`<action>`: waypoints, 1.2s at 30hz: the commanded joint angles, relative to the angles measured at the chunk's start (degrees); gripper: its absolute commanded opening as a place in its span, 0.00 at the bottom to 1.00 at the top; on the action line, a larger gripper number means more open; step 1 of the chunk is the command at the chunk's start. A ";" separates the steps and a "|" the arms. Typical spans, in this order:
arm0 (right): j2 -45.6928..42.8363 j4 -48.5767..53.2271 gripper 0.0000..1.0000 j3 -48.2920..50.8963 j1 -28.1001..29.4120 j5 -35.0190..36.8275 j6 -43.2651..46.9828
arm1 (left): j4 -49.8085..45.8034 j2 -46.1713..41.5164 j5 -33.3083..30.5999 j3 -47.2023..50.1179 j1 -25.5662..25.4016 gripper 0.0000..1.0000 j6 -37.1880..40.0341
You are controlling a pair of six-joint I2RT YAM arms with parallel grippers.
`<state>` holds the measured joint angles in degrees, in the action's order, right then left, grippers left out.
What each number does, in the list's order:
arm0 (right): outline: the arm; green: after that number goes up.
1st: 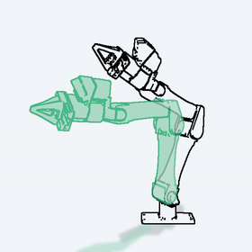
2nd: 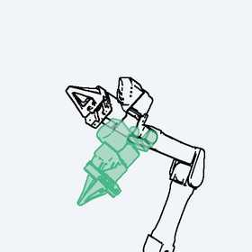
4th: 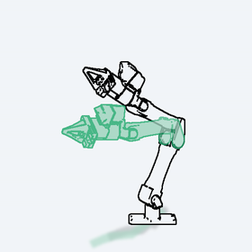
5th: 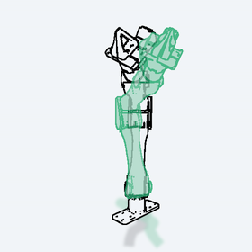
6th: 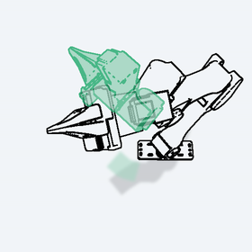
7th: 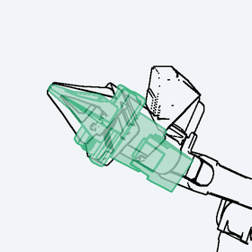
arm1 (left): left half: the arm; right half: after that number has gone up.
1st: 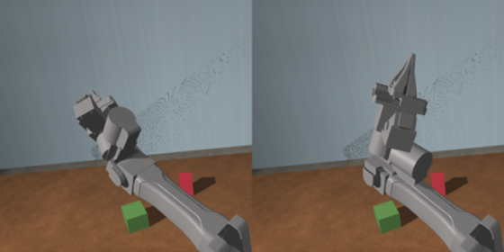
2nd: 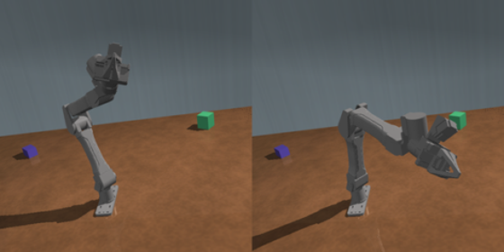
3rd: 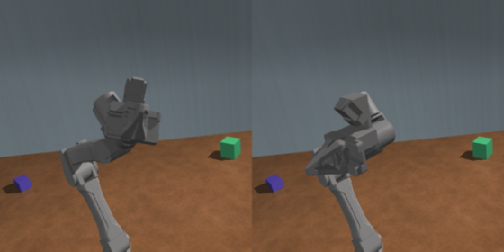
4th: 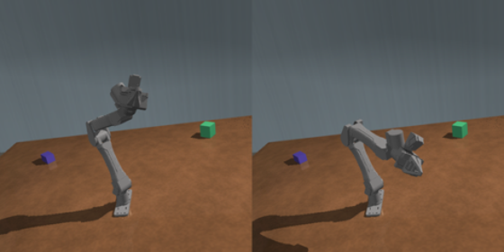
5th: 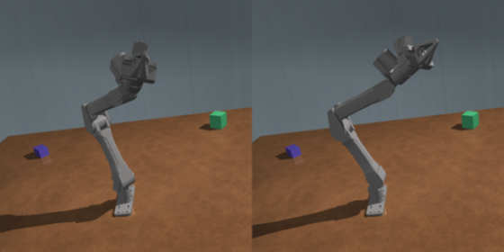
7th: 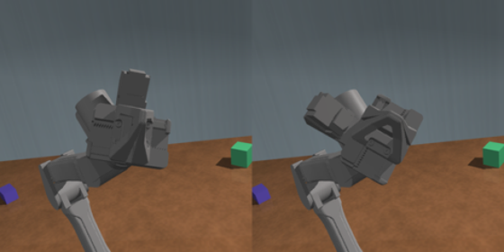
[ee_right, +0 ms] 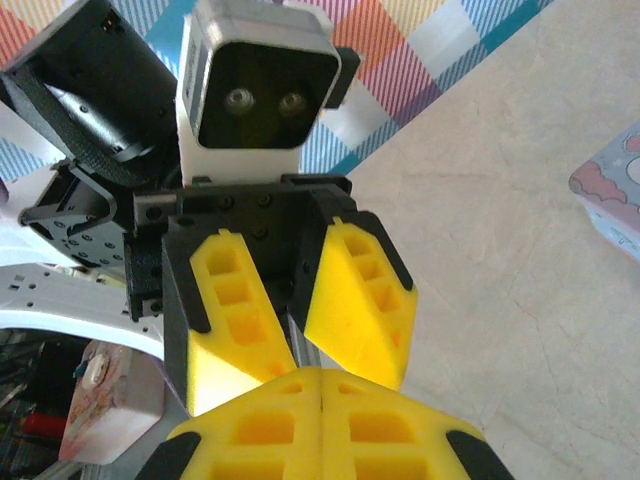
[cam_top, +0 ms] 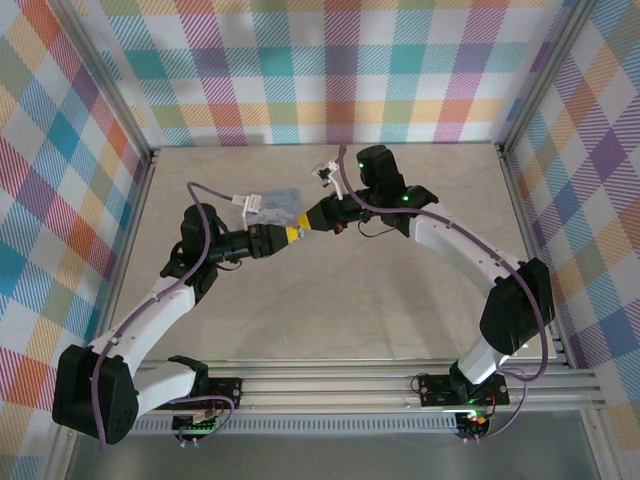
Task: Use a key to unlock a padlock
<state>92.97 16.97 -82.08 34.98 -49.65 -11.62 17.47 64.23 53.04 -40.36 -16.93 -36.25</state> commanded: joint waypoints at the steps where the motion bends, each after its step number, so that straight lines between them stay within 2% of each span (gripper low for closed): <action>1: 0.71 2.92 0.00 -1.99 -0.52 -4.21 2.86 | 4.63 -0.92 1.43 -2.40 0.76 0.39 -1.50; 8: 1.16 3.16 0.00 -2.36 -0.53 -5.56 3.17 | 7.84 -0.13 2.25 -2.73 0.76 0.34 -3.74; 36: 0.61 0.16 0.00 -1.68 -0.53 -4.10 0.67 | 3.43 0.53 3.24 -2.31 -0.91 0.30 -0.78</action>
<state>93.82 18.92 -82.94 34.50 -52.99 -10.87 22.15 64.55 54.87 -41.41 -17.50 -38.92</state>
